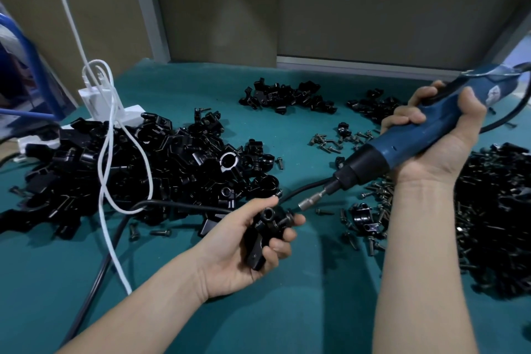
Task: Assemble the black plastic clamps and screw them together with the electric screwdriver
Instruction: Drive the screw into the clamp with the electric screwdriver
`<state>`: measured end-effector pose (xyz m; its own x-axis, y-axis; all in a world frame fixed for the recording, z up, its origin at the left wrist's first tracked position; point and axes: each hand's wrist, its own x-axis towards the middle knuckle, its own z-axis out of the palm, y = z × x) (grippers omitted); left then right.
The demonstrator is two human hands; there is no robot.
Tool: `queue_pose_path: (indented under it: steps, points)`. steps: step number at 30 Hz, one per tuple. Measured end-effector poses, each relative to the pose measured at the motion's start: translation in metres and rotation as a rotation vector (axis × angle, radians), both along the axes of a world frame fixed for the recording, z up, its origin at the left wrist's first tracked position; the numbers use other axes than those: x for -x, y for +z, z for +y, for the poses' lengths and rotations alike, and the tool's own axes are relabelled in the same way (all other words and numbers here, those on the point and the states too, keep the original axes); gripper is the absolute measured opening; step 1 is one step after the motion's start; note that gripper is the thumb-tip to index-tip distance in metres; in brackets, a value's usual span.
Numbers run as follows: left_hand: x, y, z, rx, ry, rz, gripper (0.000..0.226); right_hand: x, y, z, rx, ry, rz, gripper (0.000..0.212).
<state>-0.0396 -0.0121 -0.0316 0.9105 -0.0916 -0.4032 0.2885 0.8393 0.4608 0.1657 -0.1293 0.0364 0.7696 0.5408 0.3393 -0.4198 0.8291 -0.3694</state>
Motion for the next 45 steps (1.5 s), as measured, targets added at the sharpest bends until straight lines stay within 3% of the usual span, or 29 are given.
queue_pose_path:
  steps: [2, 4, 6, 9, 11, 15, 17, 20, 22, 23, 25, 27, 30, 36, 39, 45]
  points:
    - [0.000, 0.000, 0.000, -0.036, 0.033, -0.023, 0.033, -0.001, 0.002, -0.005, 0.072, -0.040, 0.010, 0.025]
    - [0.000, 0.001, 0.000, -0.082, 0.089, -0.048, 0.031, 0.000, 0.005, -0.011, 0.190, -0.071, -0.010, 0.018]
    - [-0.001, 0.003, 0.001, -0.069, 0.158, -0.076, 0.031, 0.002, 0.010, -0.016, 0.380, -0.081, -0.074, 0.022]
    - [-0.003, 0.007, 0.004, -0.014, 0.278, -0.110, 0.030, 0.008, 0.019, -0.013, 0.860, -0.067, -0.183, 0.053]
    - [-0.003, 0.009, 0.007, 0.016, 0.356, -0.135, 0.030, 0.016, 0.021, 0.001, 1.116, -0.038, -0.265, 0.062]
    - [-0.004, 0.013, 0.008, 0.021, 0.438, -0.161, 0.033, 0.024, 0.002, 0.035, 1.284, -0.015, -0.299, 0.049]
    - [-0.004, 0.013, 0.008, 0.024, 0.453, -0.160, 0.034, 0.021, -0.015, 0.045, 1.418, -0.045, -0.352, 0.053]
    - [-0.003, 0.013, 0.010, 0.015, 0.442, -0.167, 0.035, 0.018, -0.030, 0.047, 1.678, -0.052, -0.570, 0.053]
    - [-0.003, 0.012, 0.011, 0.008, 0.435, -0.181, 0.034, 0.020, -0.019, 0.044, 1.852, -0.119, -0.759, 0.066]
    - [-0.003, 0.012, 0.012, 0.008, 0.431, -0.189, 0.034, 0.024, -0.006, 0.042, 1.861, -0.193, -0.837, 0.073]
    - [-0.003, 0.012, 0.012, 0.019, 0.422, -0.201, 0.033, 0.043, 0.023, 0.036, 1.650, -0.296, -1.029, 0.068]
    - [-0.004, 0.012, 0.012, 0.029, 0.417, -0.223, 0.034, 0.078, 0.044, 0.033, 1.387, -0.187, -1.270, 0.058]
    - [-0.005, 0.011, 0.012, -0.039, 0.441, -0.207, 0.040, 0.118, 0.031, 0.033, 1.286, -0.103, -1.509, 0.032]
    - [-0.007, 0.007, 0.005, -0.145, 0.460, -0.139, 0.056, 0.118, -0.016, 0.023, 1.114, -0.396, -1.255, 0.023]
    - [-0.007, 0.005, 0.002, -0.226, 0.450, -0.105, 0.061, 0.115, -0.024, 0.023, 1.083, -0.409, -1.244, 0.027]
    - [-0.006, 0.004, 0.001, -0.344, 0.399, -0.121, 0.049, 0.105, -0.024, 0.017, 1.070, -0.382, -1.307, 0.028]
